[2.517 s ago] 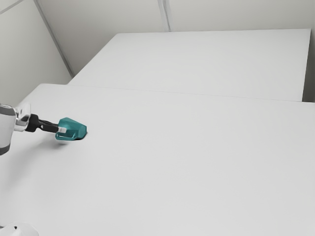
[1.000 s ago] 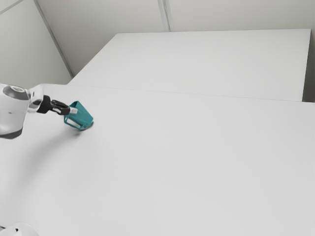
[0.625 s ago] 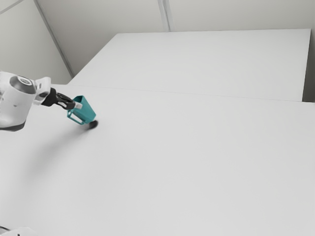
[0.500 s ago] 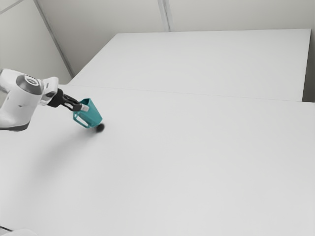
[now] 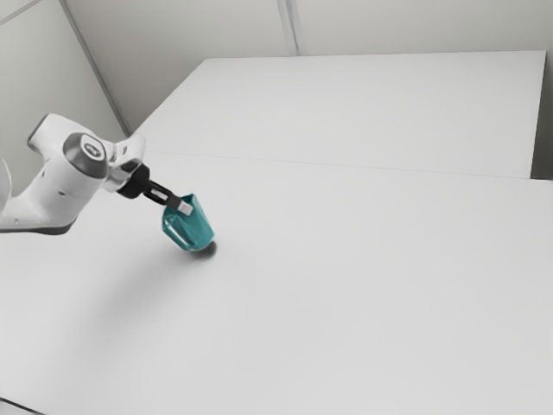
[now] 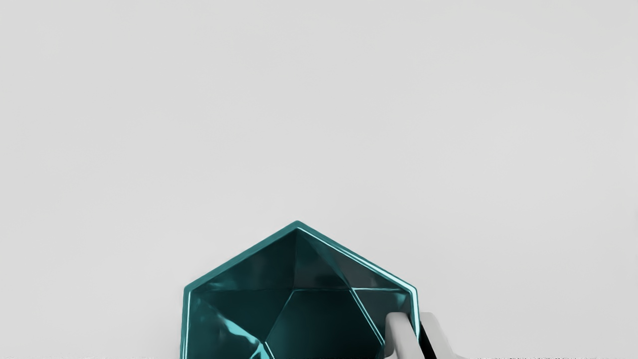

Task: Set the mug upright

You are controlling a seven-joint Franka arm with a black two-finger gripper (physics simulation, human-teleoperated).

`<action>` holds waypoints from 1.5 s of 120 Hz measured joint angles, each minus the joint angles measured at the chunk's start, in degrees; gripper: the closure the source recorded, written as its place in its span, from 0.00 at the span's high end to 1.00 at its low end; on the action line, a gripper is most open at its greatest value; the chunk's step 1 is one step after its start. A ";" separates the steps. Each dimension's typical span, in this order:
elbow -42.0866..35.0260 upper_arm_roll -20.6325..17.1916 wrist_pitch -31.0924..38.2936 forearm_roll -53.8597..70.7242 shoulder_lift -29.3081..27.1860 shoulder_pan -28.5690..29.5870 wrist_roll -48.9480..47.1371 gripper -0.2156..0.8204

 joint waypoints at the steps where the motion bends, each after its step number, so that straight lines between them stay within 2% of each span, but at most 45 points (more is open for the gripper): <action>1: -0.10 0.01 -0.05 0.06 -0.04 -0.13 -0.33 0.03; 32: -2.72 -1.10 -0.88 2.08 -2.08 -2.40 -9.09 0.03; 75: -2.90 -1.33 -1.13 3.83 -0.63 -6.60 -16.81 0.04; 88: -2.82 -1.39 -1.20 4.14 -0.35 -6.88 -18.30 0.17; 104: -2.29 -1.40 -1.21 4.28 -0.17 -5.48 -19.79 0.43; 114: -1.19 -1.40 -1.20 4.34 -0.23 -3.78 -20.58 0.54; 128: 0.42 -1.46 -1.06 4.75 -0.44 -1.13 -21.51 0.65; 144: 3.17 -1.29 -1.10 7.26 -0.26 1.02 -22.81 0.72; 152: 5.99 0.92 -2.21 10.22 0.58 -0.68 -23.76 0.74; 168: 13.39 11.71 -6.21 17.08 3.05 -13.58 -25.99 0.76; 180: 17.76 14.14 -10.27 23.20 3.77 -18.46 -28.17 0.77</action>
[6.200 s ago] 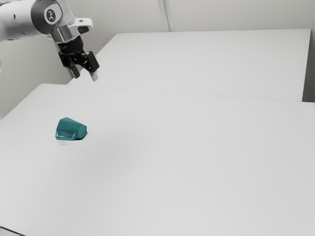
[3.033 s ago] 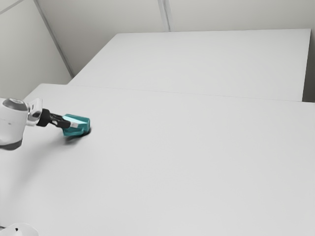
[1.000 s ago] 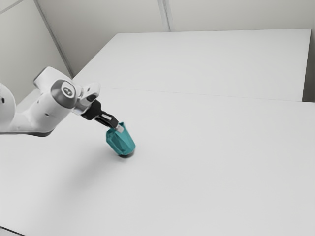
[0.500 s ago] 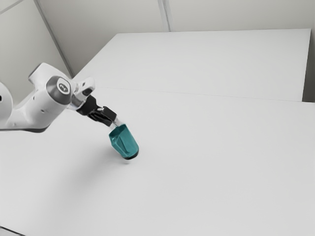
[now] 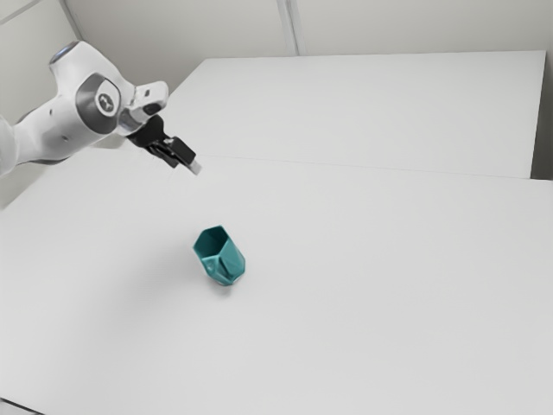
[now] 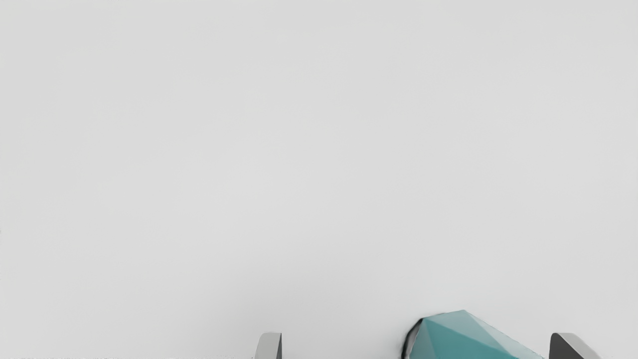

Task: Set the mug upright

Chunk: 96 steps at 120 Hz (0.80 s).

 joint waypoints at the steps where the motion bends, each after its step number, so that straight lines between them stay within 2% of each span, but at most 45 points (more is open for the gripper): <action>1: 0.25 0.06 -0.29 0.39 0.02 -0.16 -0.18 0.77; 52: 9.67 -0.32 -13.09 13.06 -2.02 -0.03 -7.96 0.79; 73: 19.78 -0.33 -19.93 15.04 2.11 -0.09 -9.89 0.79; 96: 22.35 -0.48 -24.54 16.73 2.42 -0.50 -11.41 0.79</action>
